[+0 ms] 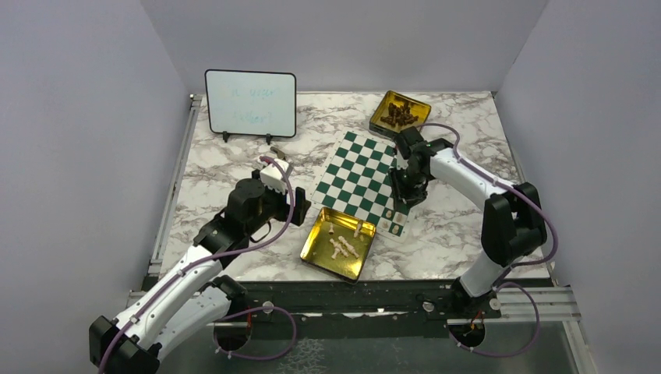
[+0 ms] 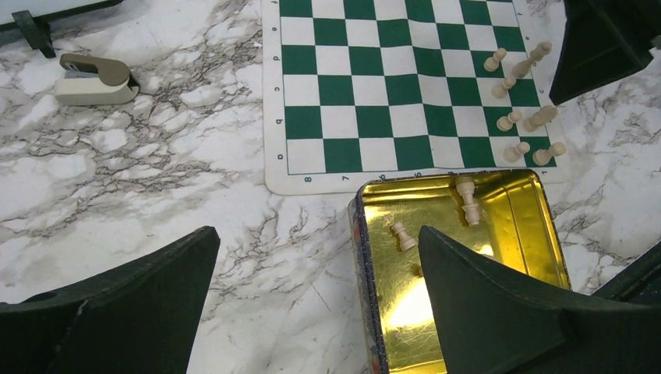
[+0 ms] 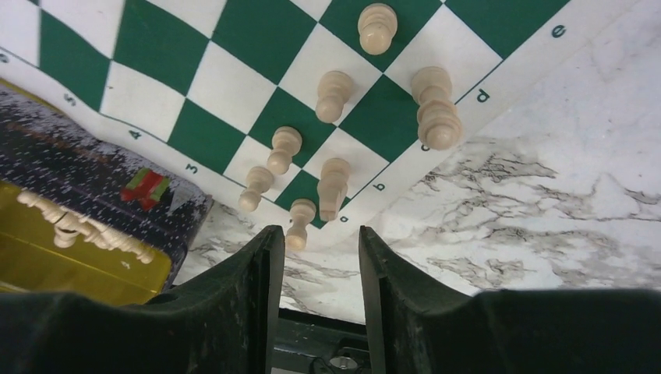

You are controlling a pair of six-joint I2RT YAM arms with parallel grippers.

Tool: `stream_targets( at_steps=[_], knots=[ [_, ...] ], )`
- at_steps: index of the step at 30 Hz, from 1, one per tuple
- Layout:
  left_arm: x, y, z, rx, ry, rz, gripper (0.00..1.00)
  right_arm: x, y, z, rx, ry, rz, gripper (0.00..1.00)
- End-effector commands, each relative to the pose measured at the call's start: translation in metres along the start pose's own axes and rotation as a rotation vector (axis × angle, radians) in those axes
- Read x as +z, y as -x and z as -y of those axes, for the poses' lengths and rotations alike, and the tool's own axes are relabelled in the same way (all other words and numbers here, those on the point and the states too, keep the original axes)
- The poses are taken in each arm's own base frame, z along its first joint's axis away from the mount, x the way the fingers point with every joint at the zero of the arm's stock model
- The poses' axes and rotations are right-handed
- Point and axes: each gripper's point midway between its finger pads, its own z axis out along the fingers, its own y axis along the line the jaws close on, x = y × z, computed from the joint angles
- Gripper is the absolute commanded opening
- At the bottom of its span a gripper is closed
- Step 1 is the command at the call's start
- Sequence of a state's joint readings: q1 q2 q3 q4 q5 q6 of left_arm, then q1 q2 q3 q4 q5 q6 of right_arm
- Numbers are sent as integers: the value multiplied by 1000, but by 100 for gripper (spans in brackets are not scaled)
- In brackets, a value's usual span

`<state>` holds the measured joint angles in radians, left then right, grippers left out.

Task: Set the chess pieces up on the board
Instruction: Place the chess piece on the chessboard, then pick up the chess piece from the storage box.

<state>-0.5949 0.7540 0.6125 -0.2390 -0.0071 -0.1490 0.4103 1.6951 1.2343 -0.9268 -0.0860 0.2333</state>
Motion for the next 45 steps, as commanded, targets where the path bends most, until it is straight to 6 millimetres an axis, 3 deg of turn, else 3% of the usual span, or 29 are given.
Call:
stream_targets(
  at_steps=[1, 7, 12, 17, 25, 29, 36, 45],
  knots=[
    [-3, 10, 3, -31, -2, -4, 99, -34, 11, -2, 26, 5, 103, 45],
    [-2, 19, 21, -81, -80, -32, 90, -65, 26, -22, 17, 128, 291, 52],
    [4, 21, 34, -175, -112, -114, 84, -80, 26, -34, 28, 225, 424, 58],
    [15, 8, 61, -274, -221, -281, 78, -101, 25, -46, 35, 320, 537, 65],
    [35, -19, 84, -261, -125, -418, 70, -127, 19, -48, 71, 384, 683, 68],
    [46, -34, 95, -219, -60, -463, 54, -133, 12, -44, 81, 380, 729, 69],
    [60, -62, 91, -176, 55, -505, 47, -139, 1, -30, 111, 322, 762, 70],
    [75, -87, 85, -162, 82, -518, 38, -154, -2, -29, 128, 344, 826, 71]
  ],
)
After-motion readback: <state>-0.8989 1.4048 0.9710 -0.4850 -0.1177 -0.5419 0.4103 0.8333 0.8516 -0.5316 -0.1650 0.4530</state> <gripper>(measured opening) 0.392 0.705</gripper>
